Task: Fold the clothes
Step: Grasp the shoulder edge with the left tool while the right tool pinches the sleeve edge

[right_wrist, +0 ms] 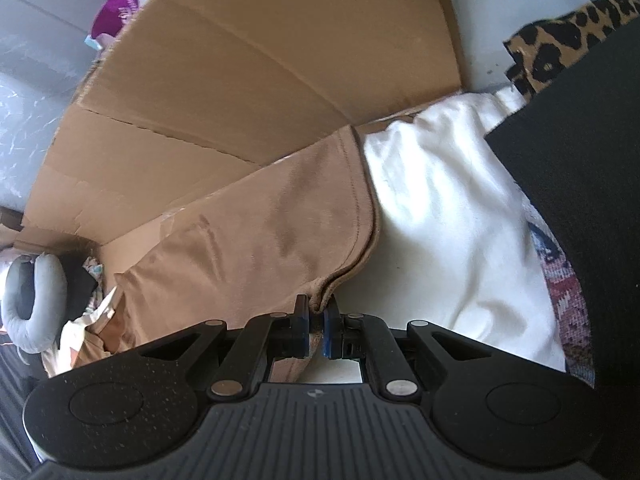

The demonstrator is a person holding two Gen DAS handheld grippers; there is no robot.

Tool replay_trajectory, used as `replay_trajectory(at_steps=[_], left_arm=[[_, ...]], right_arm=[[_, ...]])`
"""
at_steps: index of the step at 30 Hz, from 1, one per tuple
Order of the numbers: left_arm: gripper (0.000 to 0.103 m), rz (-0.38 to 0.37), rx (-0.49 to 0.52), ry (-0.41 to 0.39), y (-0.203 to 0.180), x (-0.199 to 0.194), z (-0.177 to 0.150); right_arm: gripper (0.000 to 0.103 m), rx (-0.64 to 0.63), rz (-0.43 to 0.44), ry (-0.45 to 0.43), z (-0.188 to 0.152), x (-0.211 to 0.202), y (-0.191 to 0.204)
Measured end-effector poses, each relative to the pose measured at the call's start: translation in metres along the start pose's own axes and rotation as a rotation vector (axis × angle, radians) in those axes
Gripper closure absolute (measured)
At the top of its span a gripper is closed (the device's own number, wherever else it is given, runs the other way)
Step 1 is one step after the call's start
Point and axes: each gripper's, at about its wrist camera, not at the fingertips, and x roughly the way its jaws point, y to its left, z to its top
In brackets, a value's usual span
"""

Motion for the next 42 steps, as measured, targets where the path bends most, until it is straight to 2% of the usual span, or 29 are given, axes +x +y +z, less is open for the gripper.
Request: replay_trajectory(at_steps=[4, 10, 14, 20, 26, 29, 35, 42], left_arm=[[0.099, -0.012, -0.07, -0.009, 0.008, 0.004, -0.003], [0.1, -0.033, -0.166, -0.033, 0.019, 0.005, -0.01], [0.1, -0.025, -0.157, -0.039, 0.022, -0.002, -0.011], [0.1, -0.021, -0.158, -0.064, 0.028, -0.016, -0.005], [0.1, -0.074, -0.196, -0.076, 0.036, -0.019, -0.007], [0.1, -0.111, -0.238, -0.082, 0.038, -0.02, -0.013], [0.1, -0.136, -0.32, -0.078, 0.037, -0.005, -0.017], [0.1, -0.148, -0.363, -0.064, 0.043, 0.006, -0.025]], right_arm=[[0.098, -0.019, 0.041, -0.02, 0.002, -0.01, 0.012], [0.099, -0.061, 0.049, -0.016, 0.002, -0.017, 0.024], [0.099, -0.092, 0.044, -0.01, 0.0, -0.016, 0.023], [0.099, -0.024, 0.029, -0.022, 0.0, -0.015, 0.001], [0.099, 0.004, 0.059, -0.024, -0.002, -0.015, -0.004], [0.099, -0.016, 0.083, -0.023, -0.001, -0.017, 0.006], [0.099, -0.117, 0.106, 0.003, -0.002, -0.018, 0.035], [0.099, -0.245, 0.122, 0.043, -0.009, -0.013, 0.065]])
